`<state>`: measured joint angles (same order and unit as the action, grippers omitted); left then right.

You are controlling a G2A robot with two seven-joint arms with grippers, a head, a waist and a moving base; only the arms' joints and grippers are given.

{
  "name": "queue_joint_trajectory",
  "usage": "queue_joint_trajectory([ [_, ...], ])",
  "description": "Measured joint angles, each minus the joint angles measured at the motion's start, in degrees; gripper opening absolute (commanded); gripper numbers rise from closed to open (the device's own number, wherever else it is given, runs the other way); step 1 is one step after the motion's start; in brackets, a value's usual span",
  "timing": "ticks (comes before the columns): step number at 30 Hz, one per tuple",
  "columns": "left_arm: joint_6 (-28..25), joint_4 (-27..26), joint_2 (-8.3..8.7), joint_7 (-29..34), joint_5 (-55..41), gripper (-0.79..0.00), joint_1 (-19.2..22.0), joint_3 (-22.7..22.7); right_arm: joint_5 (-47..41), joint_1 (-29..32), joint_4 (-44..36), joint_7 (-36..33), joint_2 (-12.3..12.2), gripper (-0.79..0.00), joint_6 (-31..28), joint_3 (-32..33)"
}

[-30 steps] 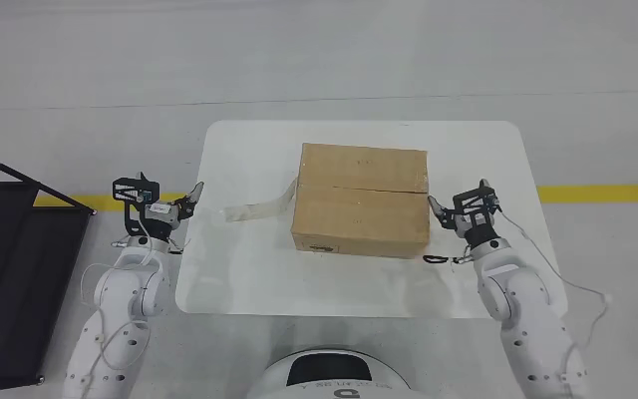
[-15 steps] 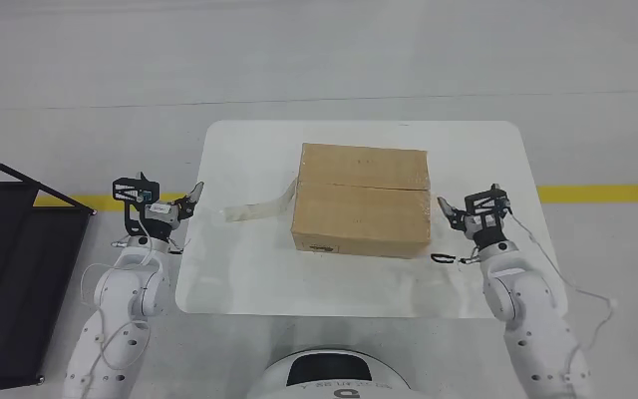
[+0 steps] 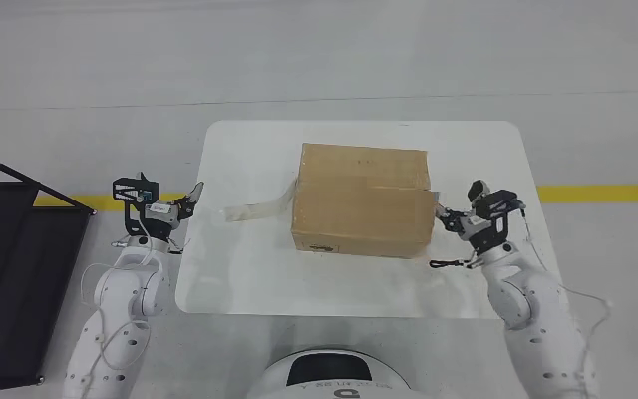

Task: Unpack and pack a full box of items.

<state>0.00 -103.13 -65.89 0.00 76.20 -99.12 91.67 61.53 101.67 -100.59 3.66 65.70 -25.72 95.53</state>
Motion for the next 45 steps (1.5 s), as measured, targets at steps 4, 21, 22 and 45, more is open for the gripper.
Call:
queue_joint_trajectory([
  [4, 0.0, 0.0, 0.0, 0.0, 0.0, 0.0, 0.0, 0.0, -4.7, 1.3, 0.1, 1.1, -0.6, 0.0, -10.8, 2.5],
  [21, 0.0, 0.0, 0.0, 0.0, 0.0, 0.0, 0.0, 0.0, 21.5, 6.5, -6.4, 1.3, -2.4, 0.0, -27.6, 3.2],
  [22, 0.0, 0.0, 0.0, 0.0, 0.0, 0.0, 0.0, 0.0, 22.5, 6.4, -6.0, 1.2, -2.4, 0.0, -27.0, 2.8],
  [45, 0.0, 0.0, 0.0, 0.0, 0.0, 0.0, 0.0, 0.0, 15.3, 7.8, -4.7, 11.8, -3.5, 0.0, -29.8, 7.8],
])
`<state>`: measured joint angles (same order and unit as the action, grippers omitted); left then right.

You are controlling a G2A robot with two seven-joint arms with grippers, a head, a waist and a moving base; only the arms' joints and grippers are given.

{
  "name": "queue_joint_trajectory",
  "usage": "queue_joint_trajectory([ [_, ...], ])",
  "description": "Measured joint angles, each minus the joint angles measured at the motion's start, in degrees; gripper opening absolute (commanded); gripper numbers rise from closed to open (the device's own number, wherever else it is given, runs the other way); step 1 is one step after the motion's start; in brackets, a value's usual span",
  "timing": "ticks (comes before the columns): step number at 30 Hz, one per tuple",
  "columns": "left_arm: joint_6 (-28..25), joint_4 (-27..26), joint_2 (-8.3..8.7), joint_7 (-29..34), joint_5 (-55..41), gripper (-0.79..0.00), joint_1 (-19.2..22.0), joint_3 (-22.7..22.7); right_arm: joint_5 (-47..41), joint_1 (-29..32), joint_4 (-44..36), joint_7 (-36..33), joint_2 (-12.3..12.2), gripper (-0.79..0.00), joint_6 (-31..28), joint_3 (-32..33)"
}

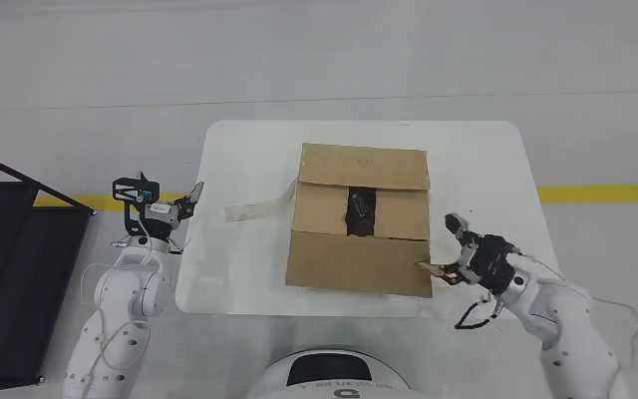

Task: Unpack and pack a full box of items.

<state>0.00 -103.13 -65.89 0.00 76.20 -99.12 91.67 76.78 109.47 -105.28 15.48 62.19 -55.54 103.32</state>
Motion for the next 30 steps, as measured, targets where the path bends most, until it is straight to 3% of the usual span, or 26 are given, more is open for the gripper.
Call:
queue_joint_trajectory([
  [4, 0.0, 0.0, 0.0, 0.0, 0.0, 0.0, 0.0, 0.0, -6.1, -0.6, 1.2, 7.1, -0.2, 0.0, -2.5, 0.8],
  [13, 0.0, 0.0, 0.0, 0.0, 0.0, 0.0, 0.0, 0.0, -7.5, -1.3, 2.0, 6.1, -0.3, 0.0, -2.3, 0.8],
  [16, 0.0, 0.0, 0.0, 0.0, 0.0, 0.0, 0.0, 0.0, -8.9, -3.7, 5.1, 1.3, -0.2, 0.0, 0.5, -1.5],
  [20, 0.0, 0.0, 0.0, 0.0, 0.0, 0.0, 0.0, 0.0, -12.8, -11.2, 12.3, -13.3, -0.4, 0.0, 2.1, -6.8],
  [23, 0.0, 0.0, 0.0, 0.0, 0.0, 0.0, 0.0, 0.0, -15.4, -14.5, 14.3, -20.5, -0.3, 0.0, 5.9, -8.9],
  [30, 0.0, 0.0, 0.0, 0.0, 0.0, 0.0, 0.0, 0.0, -20.0, -17.7, 15.4, -23.9, -0.2, 0.0, 10.6, -10.1],
])
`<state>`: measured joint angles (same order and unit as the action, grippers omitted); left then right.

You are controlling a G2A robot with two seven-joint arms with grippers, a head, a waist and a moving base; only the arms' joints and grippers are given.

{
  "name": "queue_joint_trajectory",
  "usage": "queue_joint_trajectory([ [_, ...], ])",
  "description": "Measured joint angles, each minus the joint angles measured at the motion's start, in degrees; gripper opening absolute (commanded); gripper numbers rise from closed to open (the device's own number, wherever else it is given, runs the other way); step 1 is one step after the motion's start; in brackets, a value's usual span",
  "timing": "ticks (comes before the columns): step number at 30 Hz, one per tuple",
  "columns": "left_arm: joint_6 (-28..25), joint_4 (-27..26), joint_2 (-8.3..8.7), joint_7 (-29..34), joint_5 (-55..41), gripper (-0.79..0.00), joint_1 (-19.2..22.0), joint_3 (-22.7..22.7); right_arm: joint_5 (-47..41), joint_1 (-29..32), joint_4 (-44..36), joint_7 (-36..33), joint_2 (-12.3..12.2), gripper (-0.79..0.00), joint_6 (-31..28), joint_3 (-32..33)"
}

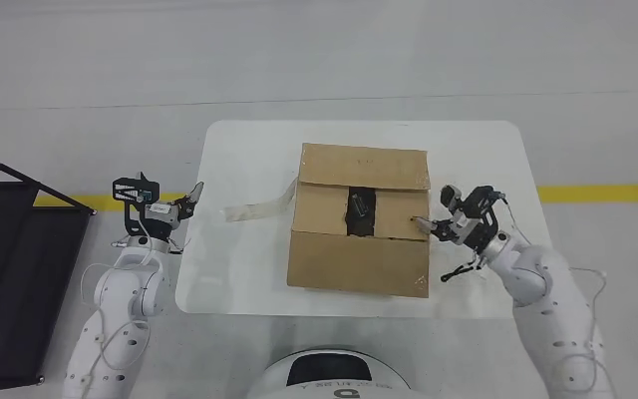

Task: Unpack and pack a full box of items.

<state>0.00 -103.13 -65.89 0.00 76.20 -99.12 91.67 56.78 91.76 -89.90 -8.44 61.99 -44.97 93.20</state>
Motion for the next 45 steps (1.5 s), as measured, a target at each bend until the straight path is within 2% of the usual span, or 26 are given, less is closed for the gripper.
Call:
queue_joint_trajectory([
  [8, 0.0, 0.0, 0.0, 0.0, 0.0, 0.0, 0.0, 0.0, 4.8, -4.0, 0.6, -4.8, 0.1, 0.0, 8.6, -2.6],
  [15, 0.0, 0.0, 0.0, 0.0, 0.0, 0.0, 0.0, 0.0, 2.2, -8.5, 2.3, -6.1, 0.7, 0.0, 15.1, -4.8],
  [18, 0.0, 0.0, 0.0, 0.0, 0.0, 0.0, 0.0, 0.0, 3.7, -10.5, 2.5, -7.7, 0.9, 0.0, 20.2, -5.4],
  [23, 0.0, 0.0, 0.0, 0.0, 0.0, 0.0, 0.0, 0.0, 0.0, -14.0, 4.0, -10.1, 1.2, 0.0, 23.3, -6.4],
  [28, 0.0, 0.0, 0.0, 0.0, 0.0, 0.0, 0.0, 0.0, -4.3, -18.7, 6.6, -11.1, 1.6, 0.0, 23.1, -7.7],
  [31, 0.0, 0.0, 0.0, 0.0, 0.0, 0.0, 0.0, 0.0, -6.9, -22.8, 10.6, -12.1, 2.1, 0.0, 24.2, -9.4],
  [39, 0.0, 0.0, 0.0, 0.0, 0.0, 0.0, 0.0, 0.0, -24.0, -36.4, 30.2, -17.4, 4.2, 0.0, 24.0, -14.4],
  [45, 0.0, 0.0, 0.0, 0.0, 0.0, 0.0, 0.0, 0.0, -16.6, -43.7, 40.3, -21.1, 4.9, 0.0, 29.4, -19.2],
])
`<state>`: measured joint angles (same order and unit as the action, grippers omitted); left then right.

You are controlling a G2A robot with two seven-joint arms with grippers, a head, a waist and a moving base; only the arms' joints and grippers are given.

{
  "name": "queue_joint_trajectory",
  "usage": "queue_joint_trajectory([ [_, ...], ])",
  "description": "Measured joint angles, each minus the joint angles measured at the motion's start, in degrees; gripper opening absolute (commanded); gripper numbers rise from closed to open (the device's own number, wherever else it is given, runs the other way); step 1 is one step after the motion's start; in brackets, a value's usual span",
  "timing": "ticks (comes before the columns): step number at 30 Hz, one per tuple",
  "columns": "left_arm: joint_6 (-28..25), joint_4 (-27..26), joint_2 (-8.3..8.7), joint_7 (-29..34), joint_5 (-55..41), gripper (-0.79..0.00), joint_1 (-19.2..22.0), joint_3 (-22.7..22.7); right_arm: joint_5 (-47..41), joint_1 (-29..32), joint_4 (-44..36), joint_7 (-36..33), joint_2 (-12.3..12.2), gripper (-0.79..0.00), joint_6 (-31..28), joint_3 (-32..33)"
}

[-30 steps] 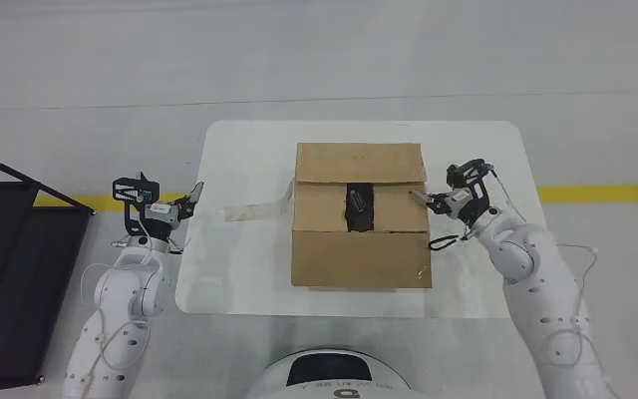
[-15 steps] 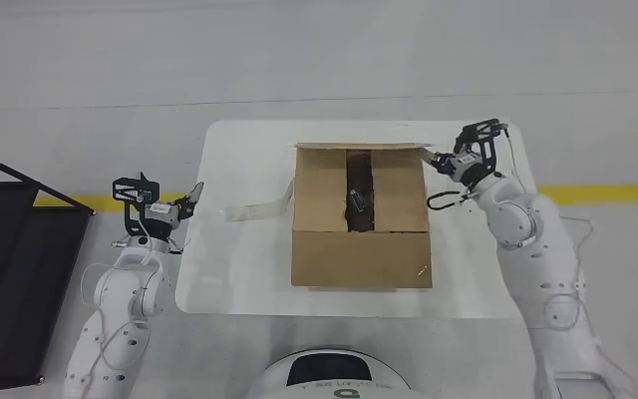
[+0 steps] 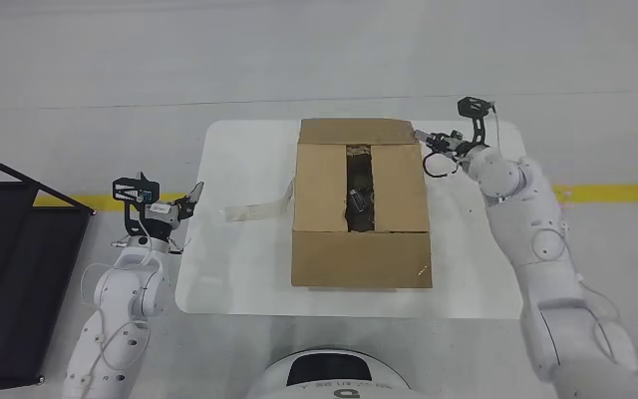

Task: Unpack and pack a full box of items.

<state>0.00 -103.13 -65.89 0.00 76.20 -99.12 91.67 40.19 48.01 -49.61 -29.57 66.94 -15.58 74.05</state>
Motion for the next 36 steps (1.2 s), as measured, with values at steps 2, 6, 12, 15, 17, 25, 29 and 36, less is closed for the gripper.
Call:
queue_joint_trajectory([
  [2, 0.0, 0.0, 0.0, 0.0, 0.0, 0.0, 0.0, 0.0, 0.8, -1.2, 1.9, 1.0, 0.2, 0.0, 0.0, -0.8],
  [6, 0.0, 0.0, 0.0, 0.0, 0.0, 0.0, 0.0, 0.0, 0.9, -1.3, 2.2, 4.2, 0.0, 0.0, -2.0, -0.2],
  [12, 0.0, 0.0, 0.0, 0.0, 0.0, 0.0, 0.0, 0.0, -5.1, 5.3, -7.1, 9.0, -1.4, 0.0, -11.4, 5.2],
  [15, 0.0, 0.0, 0.0, 0.0, 0.0, 0.0, 0.0, 0.0, -12.2, 12.3, -15.1, 8.1, -2.5, 0.0, -20.0, 9.5],
  [17, 0.0, 0.0, 0.0, 0.0, 0.0, 0.0, 0.0, 0.0, -16.1, 18.2, -21.3, 7.9, -3.3, 0.0, -26.1, 13.0],
  [25, 0.0, 0.0, 0.0, 0.0, 0.0, 0.0, 0.0, 0.0, -19.3, 27.6, -29.7, 8.0, -4.2, 0.0, -34.6, 17.3],
  [29, 0.0, 0.0, 0.0, 0.0, 0.0, 0.0, 0.0, 0.0, -19.3, 27.2, -29.7, 8.0, -4.2, 0.0, -34.4, 17.3],
  [36, 0.0, 0.0, 0.0, 0.0, 0.0, 0.0, 0.0, 0.0, -27.3, 25.8, -29.6, 3.8, -3.8, 0.0, -35.6, 11.8],
])
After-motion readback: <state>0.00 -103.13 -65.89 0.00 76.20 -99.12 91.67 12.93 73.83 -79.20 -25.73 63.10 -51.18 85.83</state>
